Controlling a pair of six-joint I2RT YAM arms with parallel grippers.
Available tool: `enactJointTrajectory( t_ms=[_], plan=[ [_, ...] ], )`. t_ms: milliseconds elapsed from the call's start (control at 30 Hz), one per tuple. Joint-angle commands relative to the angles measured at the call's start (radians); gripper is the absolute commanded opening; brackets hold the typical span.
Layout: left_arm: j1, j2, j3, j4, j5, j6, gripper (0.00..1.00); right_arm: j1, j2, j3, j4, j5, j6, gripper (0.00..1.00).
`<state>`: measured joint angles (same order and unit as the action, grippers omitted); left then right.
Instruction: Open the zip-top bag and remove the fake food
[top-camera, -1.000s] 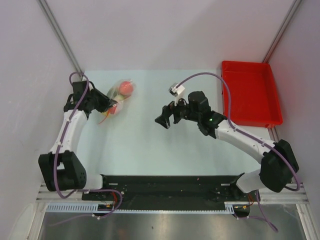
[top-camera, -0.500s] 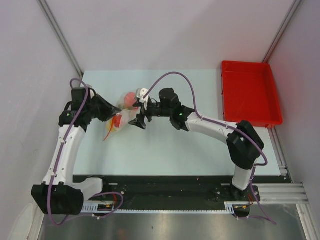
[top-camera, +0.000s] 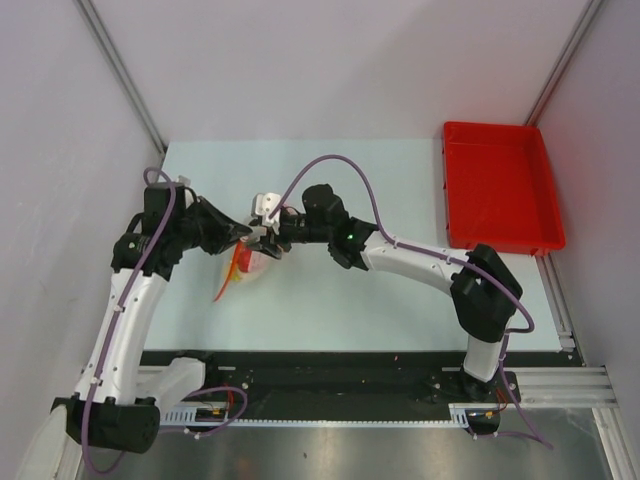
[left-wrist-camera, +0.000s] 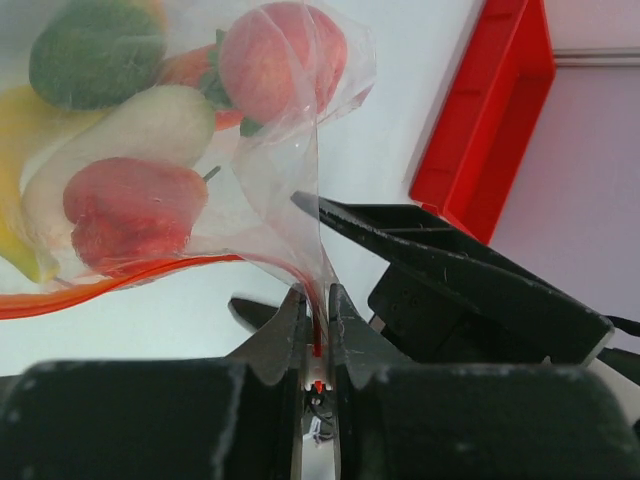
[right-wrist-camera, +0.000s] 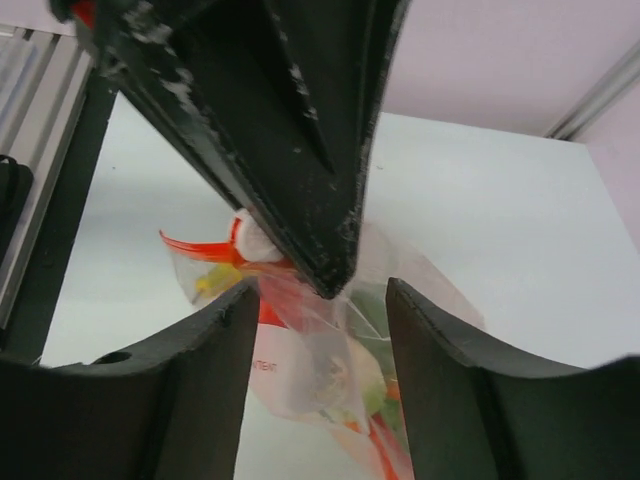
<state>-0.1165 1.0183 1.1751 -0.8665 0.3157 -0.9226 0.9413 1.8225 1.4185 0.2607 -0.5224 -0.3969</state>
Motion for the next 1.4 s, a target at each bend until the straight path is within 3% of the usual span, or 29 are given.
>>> enactJointTrajectory(
  t_ms=[0,67,100,200,233,333,400,500,867,1133,1267,1367],
  plan=[
    [-0.012,-0.044,0.026,0.001,-0.017,-0.074,0.00,0.001,0.003,0.019,0.023,0.051,-0.026,0.46],
    [-0.012,-0.049,0.023,-0.005,-0.026,-0.085,0.00,0.001,0.011,0.042,0.003,0.068,-0.022,0.25],
    [-0.012,-0.053,0.027,-0.026,-0.035,-0.096,0.00,0.001,0.011,0.049,-0.003,0.079,-0.011,0.10],
    [-0.012,-0.084,0.032,-0.071,-0.085,-0.154,0.13,0.005,0.008,0.056,-0.017,0.120,-0.002,0.06],
    [-0.012,-0.098,0.026,-0.074,-0.095,-0.172,0.25,0.008,0.006,0.054,-0.023,0.127,0.000,0.02],
    [-0.012,-0.145,0.003,-0.077,-0.112,-0.263,0.48,0.017,-0.008,0.051,-0.021,0.148,0.013,0.00],
    [-0.012,-0.162,-0.015,-0.083,-0.106,-0.312,0.49,0.020,-0.011,0.053,-0.015,0.162,0.029,0.00],
    [-0.012,-0.181,-0.038,-0.069,-0.084,-0.347,0.45,0.020,-0.015,0.053,-0.011,0.150,0.035,0.00],
    [-0.012,-0.120,-0.031,-0.034,-0.069,-0.337,0.45,0.042,-0.026,0.051,-0.017,0.130,-0.002,0.00],
    [-0.012,-0.110,-0.020,-0.038,-0.067,-0.309,0.00,0.051,-0.042,0.050,-0.031,0.165,-0.008,0.00],
    [-0.012,-0.112,0.043,-0.106,-0.115,-0.268,0.00,0.065,-0.058,0.045,-0.041,0.194,-0.013,0.25],
    [-0.012,-0.109,0.077,-0.175,-0.130,-0.259,0.00,0.079,-0.077,0.042,-0.031,0.191,-0.022,0.32]
  ],
)
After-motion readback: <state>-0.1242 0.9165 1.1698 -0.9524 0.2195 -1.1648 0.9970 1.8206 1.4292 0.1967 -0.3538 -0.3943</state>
